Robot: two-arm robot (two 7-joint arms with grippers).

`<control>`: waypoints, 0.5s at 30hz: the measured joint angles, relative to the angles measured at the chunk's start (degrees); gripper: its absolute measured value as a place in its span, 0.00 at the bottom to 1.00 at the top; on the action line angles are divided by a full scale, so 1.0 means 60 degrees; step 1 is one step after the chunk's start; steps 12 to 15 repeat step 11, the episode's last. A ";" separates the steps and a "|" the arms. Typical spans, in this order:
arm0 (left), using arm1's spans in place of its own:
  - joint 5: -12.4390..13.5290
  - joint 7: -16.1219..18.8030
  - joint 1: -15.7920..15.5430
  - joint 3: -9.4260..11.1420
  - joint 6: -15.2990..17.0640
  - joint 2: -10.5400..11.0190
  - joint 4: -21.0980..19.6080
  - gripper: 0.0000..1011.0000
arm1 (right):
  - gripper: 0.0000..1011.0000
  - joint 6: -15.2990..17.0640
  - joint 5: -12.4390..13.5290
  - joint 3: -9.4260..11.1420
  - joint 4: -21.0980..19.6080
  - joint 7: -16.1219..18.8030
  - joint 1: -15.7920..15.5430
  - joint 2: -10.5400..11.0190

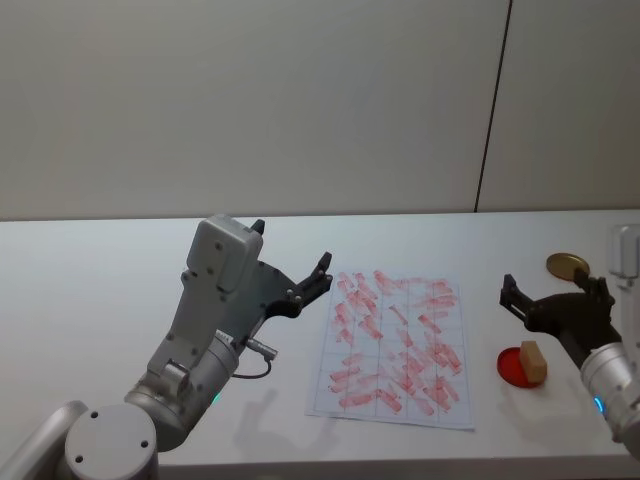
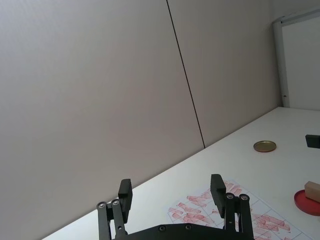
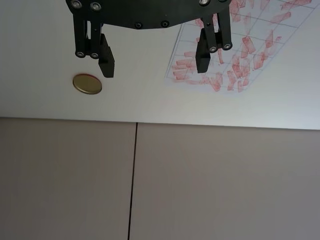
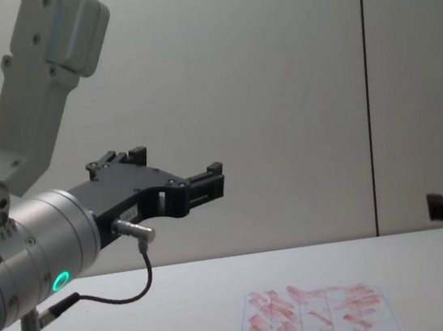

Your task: Use the one hand to pick up the stamp and affix it onto the A4 paper.

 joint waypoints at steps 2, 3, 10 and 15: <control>0.0000 0.0000 0.0000 0.0000 0.0000 0.0000 0.0000 0.98 | 0.99 -0.0069 -0.0036 -0.0002 -0.0076 0.0019 -0.0045 0.0017; 0.0000 0.0000 0.0000 0.0000 0.0000 0.0000 0.0000 0.98 | 0.99 -0.0118 -0.0066 -0.0003 -0.0139 0.0034 -0.0081 0.0031; 0.0000 0.0000 0.0000 0.0000 0.0000 0.0000 0.0000 0.98 | 0.99 -0.0311 -0.0165 -0.0010 -0.0373 0.0086 -0.0213 0.0083; 0.0000 0.0000 0.0000 0.0001 0.0000 0.0000 0.0000 0.98 | 0.99 -0.0326 -0.0172 -0.0011 -0.0390 0.0089 -0.0225 0.0086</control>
